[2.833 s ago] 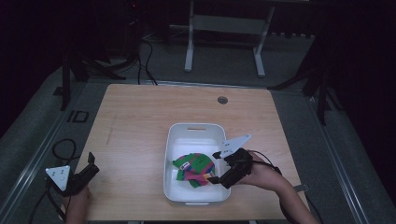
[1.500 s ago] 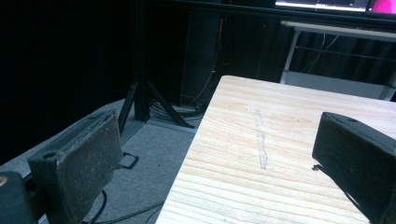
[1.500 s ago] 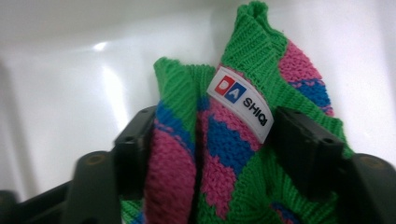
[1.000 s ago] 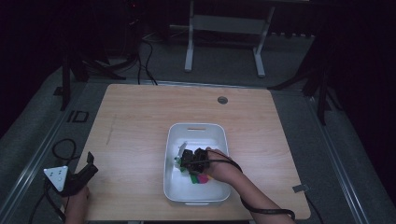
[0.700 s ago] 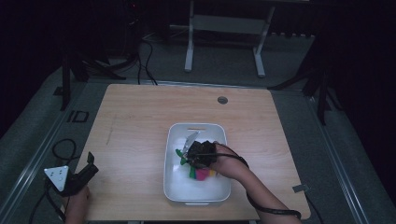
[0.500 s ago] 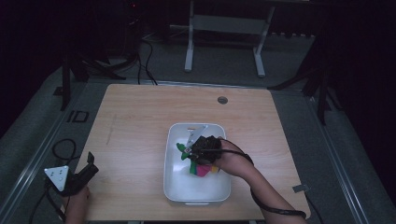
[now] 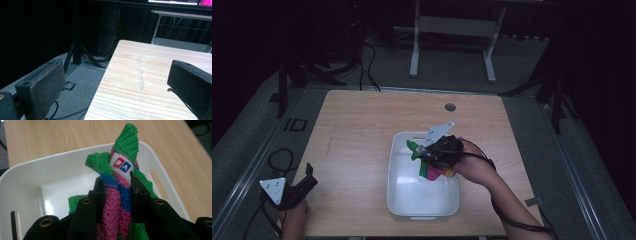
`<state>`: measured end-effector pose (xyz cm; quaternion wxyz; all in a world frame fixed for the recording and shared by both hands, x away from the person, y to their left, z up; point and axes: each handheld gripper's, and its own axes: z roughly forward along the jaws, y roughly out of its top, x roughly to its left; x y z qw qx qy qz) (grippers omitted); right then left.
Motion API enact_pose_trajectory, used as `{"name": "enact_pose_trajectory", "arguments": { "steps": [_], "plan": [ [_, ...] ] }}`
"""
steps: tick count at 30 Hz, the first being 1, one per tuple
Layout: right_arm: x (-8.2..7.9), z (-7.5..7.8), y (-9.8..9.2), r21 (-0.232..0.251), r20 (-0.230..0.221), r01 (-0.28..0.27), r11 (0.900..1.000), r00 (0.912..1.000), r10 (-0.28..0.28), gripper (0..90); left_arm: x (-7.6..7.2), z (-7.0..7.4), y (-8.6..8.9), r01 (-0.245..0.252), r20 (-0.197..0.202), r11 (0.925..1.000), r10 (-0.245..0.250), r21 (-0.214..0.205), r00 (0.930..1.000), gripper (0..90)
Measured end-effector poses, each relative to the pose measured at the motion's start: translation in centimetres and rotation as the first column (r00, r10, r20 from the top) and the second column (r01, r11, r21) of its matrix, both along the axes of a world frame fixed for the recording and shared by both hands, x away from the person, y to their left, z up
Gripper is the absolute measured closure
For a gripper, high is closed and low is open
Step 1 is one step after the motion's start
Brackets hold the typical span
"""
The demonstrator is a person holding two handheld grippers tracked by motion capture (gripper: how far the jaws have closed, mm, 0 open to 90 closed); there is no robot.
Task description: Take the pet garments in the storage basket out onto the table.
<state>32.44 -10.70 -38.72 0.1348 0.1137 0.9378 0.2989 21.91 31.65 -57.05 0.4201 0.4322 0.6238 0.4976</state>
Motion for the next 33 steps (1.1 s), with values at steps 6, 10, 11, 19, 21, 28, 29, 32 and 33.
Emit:
{"name": "enact_pose_trajectory", "arguments": {
  "steps": [6, 10, 11, 19, 21, 28, 29, 32, 33],
  "plan": [
    [0.6, 2.2, -2.3, 0.021, 0.057, 0.054, 0.9983, 0.9969, -0.055, 70.4, 0.0, 0.0, 0.0, -0.001, 0.0, 1.0, 0.001, 0.001, 1.0, 1.8],
    [1.1, 2.9, -3.7, 0.044, 0.059, 0.091, 0.9949, 0.9938, -0.094, 70.4, 0.0, 0.0, 0.0, -0.001, 0.0, 1.0, 0.001, 0.003, 1.0, 1.9],
    [1.1, 3.0, -4.1, 0.046, 0.063, 0.098, 0.9942, 0.993, -0.101, 70.4, 0.0, 0.0, 0.0, -0.001, 0.0, 1.0, 0.001, 0.003, 1.0, 1.9],
    [2.4, 3.8, -9.4, 0.072, 0.074, 0.22, 0.9728, 0.9714, -0.225, 70.4, 0.0, 0.0, -0.1, -0.002, -0.005, 1.0, 0.002, 0.006, 1.0, 1.9],
    [2.7, 3.7, -10.6, 0.078, 0.072, 0.251, 0.9648, 0.9638, -0.257, 70.3, 0.0, 0.0, -0.1, -0.002, -0.007, 1.0, 0.002, 0.009, 1.0, 1.9],
    [3.0, 3.2, -14.3, 0.076, 0.059, 0.322, 0.9436, 0.9432, -0.327, 70.3, 0.1, 0.0, -0.1, -0.005, -0.008, 0.9999, 0.005, 0.011, 1.0, 1.9],
    [3.0, 3.2, -14.8, 0.078, 0.06, 0.333, 0.9397, 0.9394, -0.338, 70.3, 0.1, 0.0, -0.1, -0.004, -0.009, 0.9999, 0.004, 0.012, 1.0, 1.9],
    [3.0, 3.2, -16.0, 0.09, 0.057, 0.355, 0.9306, 0.9311, -0.36, 70.3, 0.1, 0.0, -0.2, -0.004, -0.011, 0.9999, 0.004, 0.014, 0.9999, 1.8],
    [3.0, 3.2, -16.3, 0.097, 0.054, 0.363, 0.9269, 0.928, -0.369, 70.3, 0.1, 0.0, -0.2, -0.002, -0.012, 0.9999, 0.003, 0.015, 0.9999, 1.8]
  ]
}}
